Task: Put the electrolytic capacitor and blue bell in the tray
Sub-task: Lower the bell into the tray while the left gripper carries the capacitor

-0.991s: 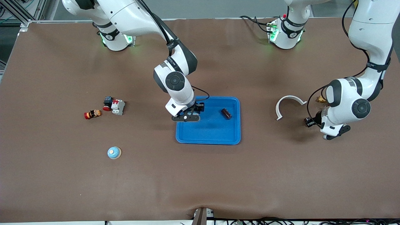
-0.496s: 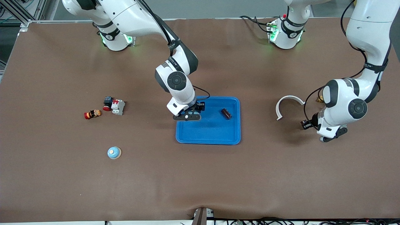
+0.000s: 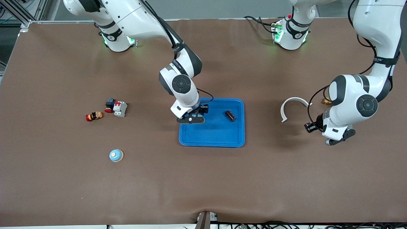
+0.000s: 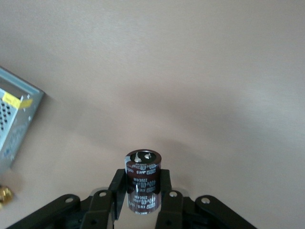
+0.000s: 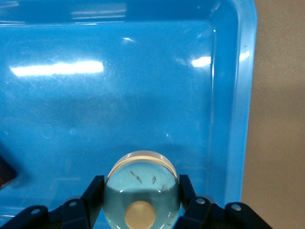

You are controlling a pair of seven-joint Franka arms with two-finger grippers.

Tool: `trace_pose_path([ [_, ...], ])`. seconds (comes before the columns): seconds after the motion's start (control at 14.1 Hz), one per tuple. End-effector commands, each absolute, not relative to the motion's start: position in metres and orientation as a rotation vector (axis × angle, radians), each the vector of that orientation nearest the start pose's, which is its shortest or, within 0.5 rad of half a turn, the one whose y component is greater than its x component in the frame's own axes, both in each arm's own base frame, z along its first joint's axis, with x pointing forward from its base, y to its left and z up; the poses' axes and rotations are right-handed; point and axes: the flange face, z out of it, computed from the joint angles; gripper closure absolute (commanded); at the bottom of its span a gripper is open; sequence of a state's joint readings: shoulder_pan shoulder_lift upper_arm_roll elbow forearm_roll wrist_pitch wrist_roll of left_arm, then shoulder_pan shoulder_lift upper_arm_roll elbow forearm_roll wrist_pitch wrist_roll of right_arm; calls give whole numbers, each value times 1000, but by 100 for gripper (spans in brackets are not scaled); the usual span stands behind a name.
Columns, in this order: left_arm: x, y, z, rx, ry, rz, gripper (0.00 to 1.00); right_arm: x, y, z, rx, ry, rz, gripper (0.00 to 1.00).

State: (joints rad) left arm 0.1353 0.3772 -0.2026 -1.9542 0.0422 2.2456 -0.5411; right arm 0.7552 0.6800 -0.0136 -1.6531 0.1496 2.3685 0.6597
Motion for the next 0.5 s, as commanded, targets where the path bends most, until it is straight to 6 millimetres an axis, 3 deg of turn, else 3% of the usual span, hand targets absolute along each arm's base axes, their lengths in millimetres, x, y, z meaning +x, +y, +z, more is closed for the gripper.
trace_pose_path([
  [0.0,615,-79,313,-3067,-808,181,100,503,470,212,-3056,36,22,38],
  [0.42,609,-165,337,-3057,-967,174,100,502,473,206,-3055,29,11,38],
])
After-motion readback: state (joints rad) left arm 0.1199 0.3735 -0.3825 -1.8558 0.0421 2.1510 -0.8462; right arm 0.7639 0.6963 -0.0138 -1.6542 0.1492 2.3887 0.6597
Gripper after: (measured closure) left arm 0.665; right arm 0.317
